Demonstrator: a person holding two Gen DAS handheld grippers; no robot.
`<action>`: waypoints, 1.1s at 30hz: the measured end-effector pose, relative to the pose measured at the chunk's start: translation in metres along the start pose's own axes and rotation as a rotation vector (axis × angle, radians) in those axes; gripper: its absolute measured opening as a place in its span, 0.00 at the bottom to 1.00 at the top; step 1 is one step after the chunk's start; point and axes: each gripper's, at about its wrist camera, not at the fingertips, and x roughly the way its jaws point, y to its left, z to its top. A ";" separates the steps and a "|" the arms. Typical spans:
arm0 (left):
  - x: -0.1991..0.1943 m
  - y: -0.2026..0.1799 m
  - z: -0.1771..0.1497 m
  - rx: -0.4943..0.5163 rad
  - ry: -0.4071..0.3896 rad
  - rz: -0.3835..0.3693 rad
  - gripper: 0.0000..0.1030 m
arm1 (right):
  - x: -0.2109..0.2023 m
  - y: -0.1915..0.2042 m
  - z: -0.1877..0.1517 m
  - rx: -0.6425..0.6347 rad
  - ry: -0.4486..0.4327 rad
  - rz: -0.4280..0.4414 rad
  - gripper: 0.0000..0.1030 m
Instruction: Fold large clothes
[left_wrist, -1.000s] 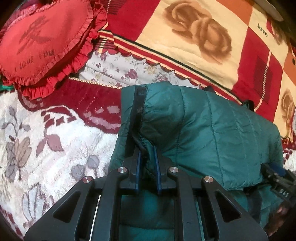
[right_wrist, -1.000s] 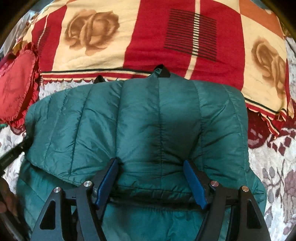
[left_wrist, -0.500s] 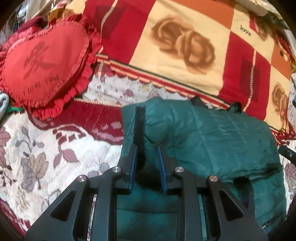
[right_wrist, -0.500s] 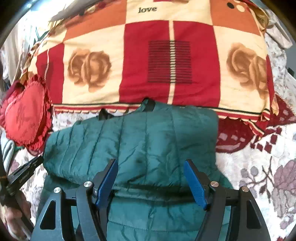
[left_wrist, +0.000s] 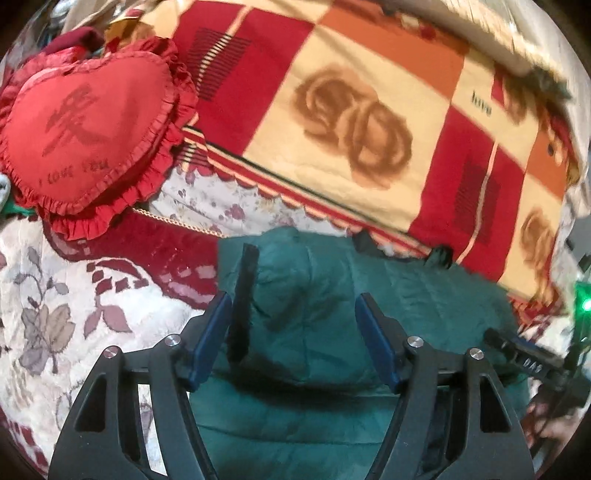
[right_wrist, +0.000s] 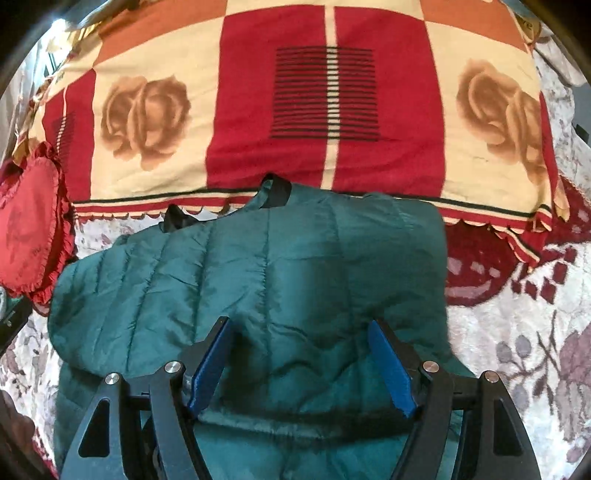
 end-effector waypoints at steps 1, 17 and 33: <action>0.011 -0.005 -0.002 0.025 0.021 0.028 0.68 | 0.004 0.003 0.000 -0.008 0.004 -0.002 0.71; 0.084 0.011 -0.028 -0.011 0.146 0.101 0.81 | -0.024 0.011 0.014 -0.073 -0.094 -0.073 0.71; 0.092 0.009 -0.033 -0.002 0.151 0.087 0.87 | 0.008 -0.004 0.015 -0.019 0.013 -0.142 0.72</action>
